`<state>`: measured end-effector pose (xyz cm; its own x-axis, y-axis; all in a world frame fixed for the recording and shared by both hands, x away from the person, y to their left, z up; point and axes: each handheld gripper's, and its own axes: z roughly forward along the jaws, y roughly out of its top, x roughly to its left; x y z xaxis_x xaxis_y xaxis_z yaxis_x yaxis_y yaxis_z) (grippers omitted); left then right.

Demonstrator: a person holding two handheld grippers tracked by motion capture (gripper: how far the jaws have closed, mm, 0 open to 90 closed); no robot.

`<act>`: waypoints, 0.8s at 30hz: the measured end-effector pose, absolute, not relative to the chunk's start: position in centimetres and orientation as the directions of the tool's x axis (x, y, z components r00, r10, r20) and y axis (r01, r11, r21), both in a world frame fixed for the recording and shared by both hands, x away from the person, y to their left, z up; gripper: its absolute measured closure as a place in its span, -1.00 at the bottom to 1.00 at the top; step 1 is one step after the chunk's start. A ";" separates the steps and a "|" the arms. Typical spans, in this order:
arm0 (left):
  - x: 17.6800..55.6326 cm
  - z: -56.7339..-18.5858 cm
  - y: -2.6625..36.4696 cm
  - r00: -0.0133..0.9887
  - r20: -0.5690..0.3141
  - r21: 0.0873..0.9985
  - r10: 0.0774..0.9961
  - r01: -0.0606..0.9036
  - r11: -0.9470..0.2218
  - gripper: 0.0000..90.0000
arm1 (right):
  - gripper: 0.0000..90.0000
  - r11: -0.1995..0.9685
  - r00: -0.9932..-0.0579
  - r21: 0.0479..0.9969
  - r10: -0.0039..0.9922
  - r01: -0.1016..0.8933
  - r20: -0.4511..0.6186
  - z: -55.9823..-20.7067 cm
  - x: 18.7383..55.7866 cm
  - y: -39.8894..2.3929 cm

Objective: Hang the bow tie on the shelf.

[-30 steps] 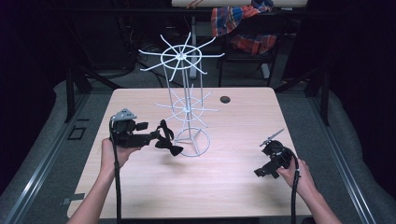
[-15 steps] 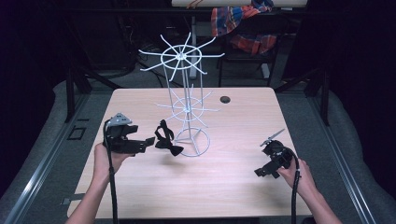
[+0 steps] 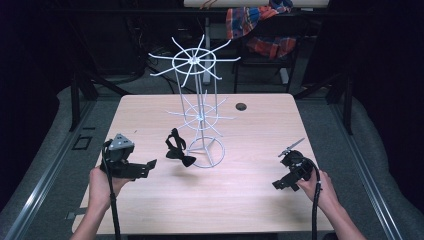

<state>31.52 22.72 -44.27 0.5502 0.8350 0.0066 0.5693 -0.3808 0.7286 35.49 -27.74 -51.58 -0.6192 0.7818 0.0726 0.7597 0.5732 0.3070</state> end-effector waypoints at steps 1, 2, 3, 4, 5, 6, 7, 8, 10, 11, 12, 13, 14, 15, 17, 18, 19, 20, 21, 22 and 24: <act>31.3 -44.5 22.8 0.550 0.007 0.726 0.835 0.572 -0.383 -0.83 | -0.88 0.567 -0.616 0.313 0.783 0.762 0.083 -51.6 35.5 -27.7; 31.2 -44.6 22.8 0.549 0.013 0.722 0.836 0.573 -0.387 -0.84 | -0.88 0.570 -0.619 0.309 0.781 0.761 0.084 -51.6 35.5 -27.7; 31.1 -44.7 22.8 0.548 0.020 0.713 0.836 0.579 -0.396 -0.84 | -0.88 0.570 -0.619 0.310 0.781 0.761 0.084 -51.6 35.5 -27.7; 30.9 -44.8 22.7 0.546 0.028 0.708 0.837 0.580 -0.403 -0.86 | -0.88 0.570 -0.619 0.309 0.781 0.761 0.084 -51.6 35.5 -27.7; 30.8 -44.9 22.7 0.543 0.036 0.700 0.839 0.586 -0.409 -0.87 | -0.88 0.570 -0.619 0.310 0.781 0.761 0.084 -51.6 35.5 -27.7; 30.6 -45.1 22.7 0.544 0.044 0.692 0.838 0.588 -0.418 -0.89 | -0.88 0.566 -0.616 0.311 0.784 0.763 0.084 -51.6 35.5 -27.7; 30.5 -45.2 22.7 0.543 0.047 0.690 0.839 0.589 -0.420 -0.89 | -0.88 0.566 -0.616 0.311 0.784 0.763 0.084 -51.6 35.5 -27.7; 30.3 -45.4 22.7 0.538 0.053 0.684 0.841 0.594 -0.423 -0.90 | -0.88 0.568 -0.617 0.311 0.783 0.762 0.082 -51.6 35.5 -27.7; 30.0 -45.8 22.8 0.537 0.064 0.670 0.841 0.601 -0.435 -0.93 | -0.88 0.569 -0.617 0.308 0.783 0.763 0.080 -51.6 35.5 -27.7; 29.8 -46.0 22.8 0.535 0.070 0.665 0.842 0.604 -0.439 -0.94 | -0.88 0.573 -0.620 0.304 0.781 0.761 0.081 -51.6 35.5 -27.7; 29.7 -46.2 22.9 0.534 0.070 0.659 0.842 0.609 -0.441 -0.96 | -0.88 0.577 -0.621 0.298 0.780 0.760 0.075 -51.6 35.5 -27.8; 29.6 -46.4 23.0 0.534 0.066 0.655 0.843 0.614 -0.440 -0.97 | -0.88 0.574 -0.619 0.301 0.782 0.761 0.074 -51.6 35.5 -27.7; 29.4 -46.7 23.0 0.535 0.066 0.646 0.842 0.620 -0.445 -0.98 | -0.88 0.575 -0.620 0.300 0.781 0.761 0.074 -51.6 35.5 -27.7; 29.3 -46.9 23.1 0.537 0.065 0.640 0.841 0.625 -0.448 -1.00 | -0.88 0.576 -0.621 0.302 0.781 0.760 0.073 -51.6 35.5 -27.7; 29.2 -47.3 23.1 0.535 0.075 0.626 0.841 0.632 -0.458 -1.00 | -0.88 0.577 -0.622 0.301 0.780 0.759 0.073 -51.6 35.5 -27.7; 29.2 -47.5 23.2 0.533 0.064 0.620 0.844 0.642 -0.452 -1.00 | -0.88 0.577 -0.622 0.301 0.780 0.759 0.073 -51.6 35.5 -27.7; 29.3 -47.6 23.3 0.530 0.048 0.618 0.846 0.650 -0.443 -1.00 | -0.88 0.578 -0.623 0.300 0.779 0.758 0.073 -51.7 35.5 -27.7; 29.3 -47.6 23.3 0.530 0.048 0.618 0.846 0.650 -0.443 -1.00 | -0.88 0.578 -0.623 0.300 0.779 0.758 0.073 -51.7 35.5 -27.7; 29.4 -47.6 23.3 0.529 0.048 0.621 0.847 0.649 -0.440 -1.00 | -0.88 0.578 -0.623 0.301 0.779 0.759 0.074 -51.7 35.5 -27.7; 29.4 -47.6 23.2 0.533 0.049 0.618 0.845 0.648 -0.445 -1.00 | -0.88 0.577 -0.623 0.301 0.779 0.759 0.076 -51.7 35.5 -27.7; 29.5 -47.7 23.0 0.540 0.044 0.616 0.841 0.648 -0.448 -1.00 | -0.88 0.577 -0.622 0.300 0.779 0.760 0.079 -51.8 35.5 -27.7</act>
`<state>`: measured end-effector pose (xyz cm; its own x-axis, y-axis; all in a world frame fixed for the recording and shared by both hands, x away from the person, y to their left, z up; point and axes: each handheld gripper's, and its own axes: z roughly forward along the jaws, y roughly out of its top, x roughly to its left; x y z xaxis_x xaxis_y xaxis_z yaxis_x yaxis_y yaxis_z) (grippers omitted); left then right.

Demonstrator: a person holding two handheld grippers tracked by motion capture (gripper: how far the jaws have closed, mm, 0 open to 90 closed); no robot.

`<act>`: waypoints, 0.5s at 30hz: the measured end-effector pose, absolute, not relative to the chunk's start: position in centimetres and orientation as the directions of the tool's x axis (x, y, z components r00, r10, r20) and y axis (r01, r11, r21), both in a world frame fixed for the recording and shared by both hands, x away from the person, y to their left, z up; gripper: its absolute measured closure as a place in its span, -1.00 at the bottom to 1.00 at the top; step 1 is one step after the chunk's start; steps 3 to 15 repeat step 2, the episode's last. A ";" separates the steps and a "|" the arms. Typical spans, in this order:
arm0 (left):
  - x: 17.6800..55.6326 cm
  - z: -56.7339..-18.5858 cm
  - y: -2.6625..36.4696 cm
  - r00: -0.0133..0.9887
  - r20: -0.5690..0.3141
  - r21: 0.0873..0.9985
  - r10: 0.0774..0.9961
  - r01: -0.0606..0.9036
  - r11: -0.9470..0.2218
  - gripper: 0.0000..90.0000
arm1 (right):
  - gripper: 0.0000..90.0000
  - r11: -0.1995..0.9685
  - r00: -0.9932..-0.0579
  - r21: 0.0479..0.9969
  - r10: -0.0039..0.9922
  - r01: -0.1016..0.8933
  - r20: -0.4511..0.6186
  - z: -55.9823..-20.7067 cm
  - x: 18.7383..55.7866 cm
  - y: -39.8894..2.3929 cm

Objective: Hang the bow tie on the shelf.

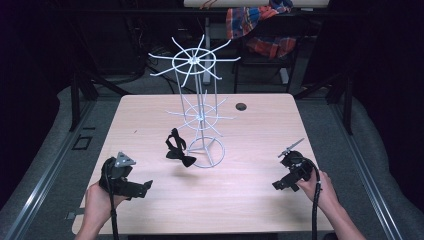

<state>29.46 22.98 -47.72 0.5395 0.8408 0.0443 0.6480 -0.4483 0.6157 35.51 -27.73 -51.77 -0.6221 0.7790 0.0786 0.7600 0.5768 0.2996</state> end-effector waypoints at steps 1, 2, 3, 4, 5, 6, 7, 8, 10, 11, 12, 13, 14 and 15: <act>29.5 -47.8 22.9 0.542 0.046 0.615 0.839 0.647 -0.451 -1.00 | -0.88 0.577 -0.622 0.300 0.779 0.760 0.079 -51.8 35.5 -27.7; 29.5 -47.9 22.8 0.543 0.044 0.612 0.838 0.649 -0.452 -1.00 | -0.88 0.578 -0.624 0.300 0.777 0.759 0.080 -51.8 35.5 -27.8; 29.5 -47.9 22.8 0.543 0.044 0.612 0.838 0.649 -0.452 -1.00 | -0.88 0.578 -0.624 0.300 0.777 0.759 0.080 -51.8 35.5 -27.8; 29.5 -47.9 22.8 0.543 0.044 0.612 0.838 0.649 -0.452 -1.00 | -0.88 0.578 -0.624 0.300 0.777 0.759 0.080 -51.8 35.5 -27.8; 29.5 -47.9 22.8 0.543 0.044 0.612 0.838 0.649 -0.452 -1.00 | -0.88 0.578 -0.624 0.300 0.777 0.759 0.080 -51.8 35.5 -27.8; 29.5 -47.9 22.8 0.543 0.044 0.612 0.838 0.649 -0.452 -1.00 | -0.88 0.578 -0.624 0.300 0.777 0.759 0.080 -51.8 35.5 -27.8; 29.5 -47.9 22.8 0.543 0.044 0.612 0.838 0.649 -0.452 -1.00 | -0.88 0.578 -0.624 0.300 0.777 0.759 0.080 -51.8 35.5 -27.8; 29.5 -47.9 22.8 0.543 0.044 0.612 0.838 0.649 -0.452 -1.00 | -0.88 0.578 -0.624 0.300 0.777 0.759 0.080 -51.8 35.5 -27.8; 29.5 -47.9 22.8 0.543 0.044 0.612 0.838 0.649 -0.452 -1.00 | -0.88 0.578 -0.624 0.300 0.777 0.759 0.080 -51.8 35.5 -27.8; 29.5 -47.9 22.8 0.543 0.044 0.612 0.838 0.649 -0.452 -1.00 | -0.88 0.578 -0.624 0.300 0.777 0.759 0.080 -51.8 35.5 -27.8; 29.5 -47.9 22.8 0.543 0.044 0.612 0.838 0.649 -0.452 -1.00 | -0.88 0.578 -0.624 0.300 0.777 0.759 0.080 -51.8 35.5 -27.8; 29.5 -47.9 22.8 0.543 0.044 0.612 0.838 0.649 -0.452 -1.00 | -0.88 0.578 -0.624 0.300 0.777 0.759 0.080 -51.8 35.5 -27.8; 29.5 -47.9 22.8 0.543 0.044 0.612 0.838 0.649 -0.452 -1.00 | -0.88 0.578 -0.624 0.300 0.777 0.759 0.080 -51.8 35.5 -27.8; 29.5 -47.9 22.8 0.543 0.044 0.612 0.838 0.649 -0.452 -1.00 | -0.88 0.578 -0.624 0.300 0.777 0.759 0.080 -51.8 35.5 -27.8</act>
